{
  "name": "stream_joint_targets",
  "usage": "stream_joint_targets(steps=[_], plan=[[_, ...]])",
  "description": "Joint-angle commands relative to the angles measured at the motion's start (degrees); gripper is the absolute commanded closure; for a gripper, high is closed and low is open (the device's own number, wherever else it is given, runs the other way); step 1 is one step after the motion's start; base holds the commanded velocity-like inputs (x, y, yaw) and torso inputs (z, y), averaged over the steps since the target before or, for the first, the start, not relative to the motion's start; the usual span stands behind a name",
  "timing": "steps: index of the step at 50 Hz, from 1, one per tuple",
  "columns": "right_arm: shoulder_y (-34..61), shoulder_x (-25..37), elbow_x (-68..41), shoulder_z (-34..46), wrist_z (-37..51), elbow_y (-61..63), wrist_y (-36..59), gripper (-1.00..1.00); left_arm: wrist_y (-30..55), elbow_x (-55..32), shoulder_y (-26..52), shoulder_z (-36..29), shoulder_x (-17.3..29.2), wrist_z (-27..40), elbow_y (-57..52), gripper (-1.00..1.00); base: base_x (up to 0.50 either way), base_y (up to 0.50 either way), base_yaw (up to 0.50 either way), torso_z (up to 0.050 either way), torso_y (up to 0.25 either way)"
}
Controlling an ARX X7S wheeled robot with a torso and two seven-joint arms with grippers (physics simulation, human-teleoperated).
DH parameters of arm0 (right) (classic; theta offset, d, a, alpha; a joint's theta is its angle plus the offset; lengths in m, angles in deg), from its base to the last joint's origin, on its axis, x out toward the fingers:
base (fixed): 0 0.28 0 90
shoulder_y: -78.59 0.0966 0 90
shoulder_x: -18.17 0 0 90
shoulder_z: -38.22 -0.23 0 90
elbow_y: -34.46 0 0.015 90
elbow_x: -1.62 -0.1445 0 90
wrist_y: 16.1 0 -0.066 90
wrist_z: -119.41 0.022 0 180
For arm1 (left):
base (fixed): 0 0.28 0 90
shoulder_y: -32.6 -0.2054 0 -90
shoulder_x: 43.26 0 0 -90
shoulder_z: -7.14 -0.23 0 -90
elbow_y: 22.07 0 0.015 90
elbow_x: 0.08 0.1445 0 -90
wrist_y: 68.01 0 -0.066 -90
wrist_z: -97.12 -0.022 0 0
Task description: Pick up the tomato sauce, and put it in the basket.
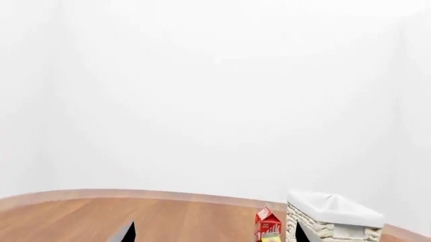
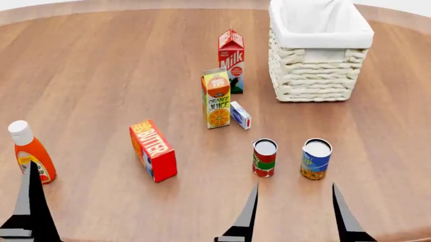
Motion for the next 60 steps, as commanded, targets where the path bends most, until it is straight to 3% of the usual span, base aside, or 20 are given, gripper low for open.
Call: stream_joint_targets(steps=[1,10,18,28,60], plan=[[-3.67,-0.21,0.58,3.09,1.88,4.07,3.65,-1.0,1.05,-2.45,-1.86,0.93,0.92,1.21,-5.41,-1.0,0.0,0.0,0.0,0.0,0.0],[-13.66,1.31,-1.85,0.2,4.5,3.39,-4.15,-1.0,1.34,-3.02,-1.9,1.04,1.69,2.13,-6.76,-1.0,0.0,0.0,0.0,0.0,0.0],[-10.53,1.96,1.1,3.33,4.6,8.82,3.74,-1.0,2.6,-4.89,-1.5,2.26,2.5,3.32,-9.02,-1.0,0.0,0.0,0.0,0.0,0.0],[-10.46,3.12,0.85,4.68,4.64,6.52,2.24,-1.0,1.74,-5.73,-1.93,2.08,2.78,3.94,-8.77,-1.0,0.01,0.0,0.0,0.0,0.0],[-9.35,4.68,-0.38,6.08,6.62,7.31,1.61,-1.0,-0.63,-5.51,-3.24,-0.48,4.58,4.87,-7.74,-1.0,0.49,0.0,0.0,0.0,0.0]])
